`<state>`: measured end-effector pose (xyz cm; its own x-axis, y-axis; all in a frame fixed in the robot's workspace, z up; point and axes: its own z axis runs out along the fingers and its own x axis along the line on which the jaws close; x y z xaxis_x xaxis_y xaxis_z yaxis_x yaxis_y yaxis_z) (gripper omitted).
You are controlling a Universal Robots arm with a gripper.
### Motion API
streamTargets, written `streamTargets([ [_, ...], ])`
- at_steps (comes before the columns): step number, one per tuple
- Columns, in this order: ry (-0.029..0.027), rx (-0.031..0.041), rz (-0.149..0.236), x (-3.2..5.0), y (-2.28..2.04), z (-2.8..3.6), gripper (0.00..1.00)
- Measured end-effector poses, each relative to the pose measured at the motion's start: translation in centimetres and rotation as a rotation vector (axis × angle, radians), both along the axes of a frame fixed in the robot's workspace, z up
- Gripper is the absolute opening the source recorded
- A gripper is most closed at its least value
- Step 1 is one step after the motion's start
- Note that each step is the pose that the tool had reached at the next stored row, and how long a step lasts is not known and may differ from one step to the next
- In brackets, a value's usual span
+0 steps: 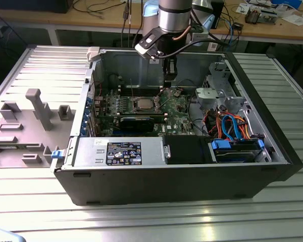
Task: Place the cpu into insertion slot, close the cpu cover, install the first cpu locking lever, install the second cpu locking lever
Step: 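Close the cpu cover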
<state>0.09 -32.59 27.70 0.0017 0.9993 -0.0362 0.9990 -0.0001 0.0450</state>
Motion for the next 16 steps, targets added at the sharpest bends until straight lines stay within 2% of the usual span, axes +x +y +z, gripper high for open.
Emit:
streamTargets([
  [16, 0.0, 0.0, 0.0, 0.28, 0.0, 0.0, 0.11],
])
